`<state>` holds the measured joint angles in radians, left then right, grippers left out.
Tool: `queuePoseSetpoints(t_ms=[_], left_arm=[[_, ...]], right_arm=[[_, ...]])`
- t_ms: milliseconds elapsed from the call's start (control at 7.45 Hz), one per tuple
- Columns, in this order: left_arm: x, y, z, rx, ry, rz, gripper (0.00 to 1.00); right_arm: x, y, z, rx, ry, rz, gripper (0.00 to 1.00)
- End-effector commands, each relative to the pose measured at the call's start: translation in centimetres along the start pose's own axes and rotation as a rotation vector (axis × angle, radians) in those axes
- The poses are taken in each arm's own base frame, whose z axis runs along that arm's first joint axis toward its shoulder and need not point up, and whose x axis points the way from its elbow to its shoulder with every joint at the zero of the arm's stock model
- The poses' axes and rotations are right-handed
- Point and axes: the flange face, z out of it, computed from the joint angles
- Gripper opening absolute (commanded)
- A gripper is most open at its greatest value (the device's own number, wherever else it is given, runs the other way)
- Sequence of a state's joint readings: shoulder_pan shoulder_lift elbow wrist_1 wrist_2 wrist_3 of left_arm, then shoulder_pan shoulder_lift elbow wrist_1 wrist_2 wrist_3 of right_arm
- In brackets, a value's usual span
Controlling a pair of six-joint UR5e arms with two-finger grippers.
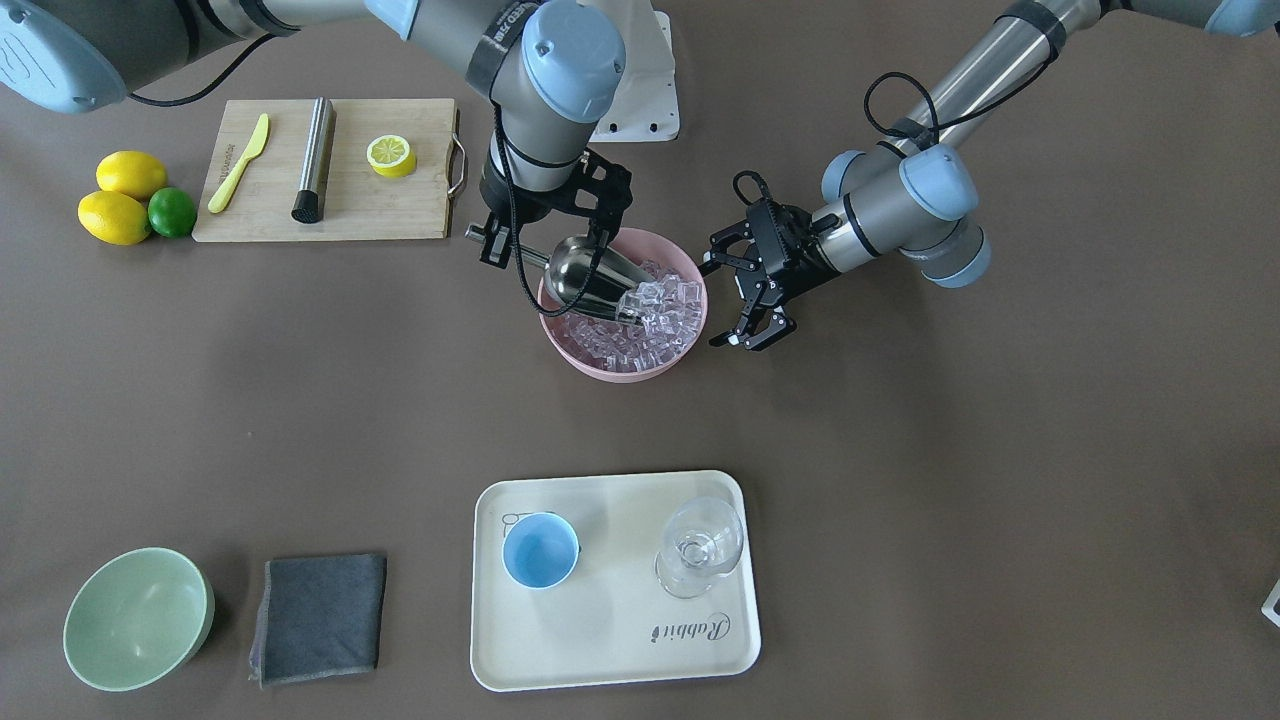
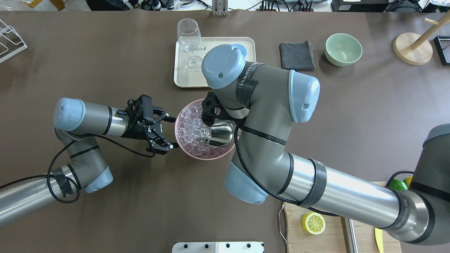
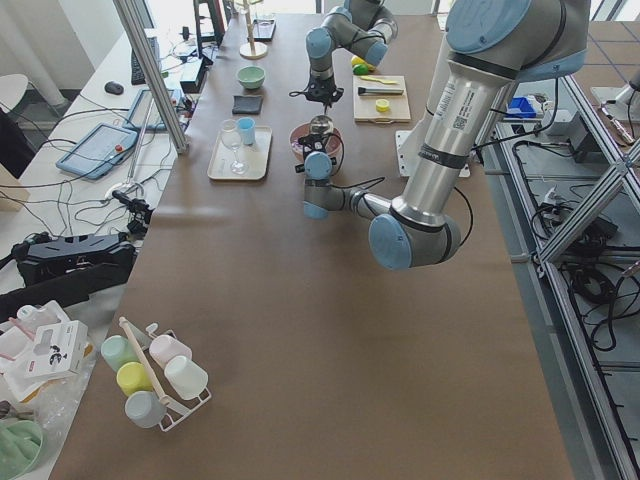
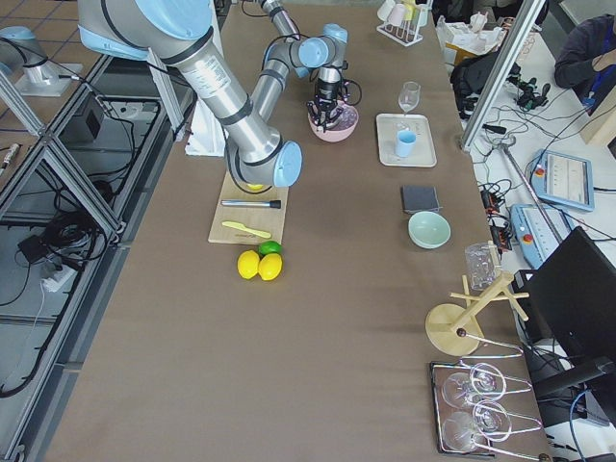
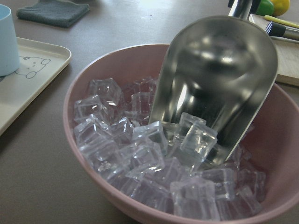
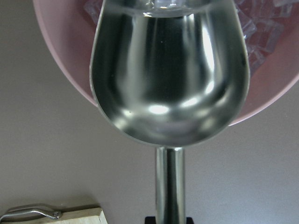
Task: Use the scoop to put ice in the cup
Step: 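Drag the scoop through the ice to load cubes into it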
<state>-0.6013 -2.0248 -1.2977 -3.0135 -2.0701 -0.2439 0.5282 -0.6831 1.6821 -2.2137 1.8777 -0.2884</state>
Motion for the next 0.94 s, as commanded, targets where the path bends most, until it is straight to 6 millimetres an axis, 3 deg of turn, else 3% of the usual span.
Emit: queuePoseSetpoints(t_ms=[0, 134, 805], left_arm=[[-0.1, 0.0, -0.1, 0.001, -0.001, 0.001, 0.97], [-0.1, 0.0, -0.1, 0.001, -0.001, 0.001, 0.97], [-0.1, 0.0, -0.1, 0.001, -0.001, -0.001, 0.97]], right_arm=[[-0.4, 2.0, 0.8, 0.063, 0.019, -0.023, 0.0], [-0.6, 3.0, 0.9, 0.092, 0.027, -0.032, 0.0], [-0.4, 4.2, 2.8, 0.239, 0.071, -0.081, 0.0]])
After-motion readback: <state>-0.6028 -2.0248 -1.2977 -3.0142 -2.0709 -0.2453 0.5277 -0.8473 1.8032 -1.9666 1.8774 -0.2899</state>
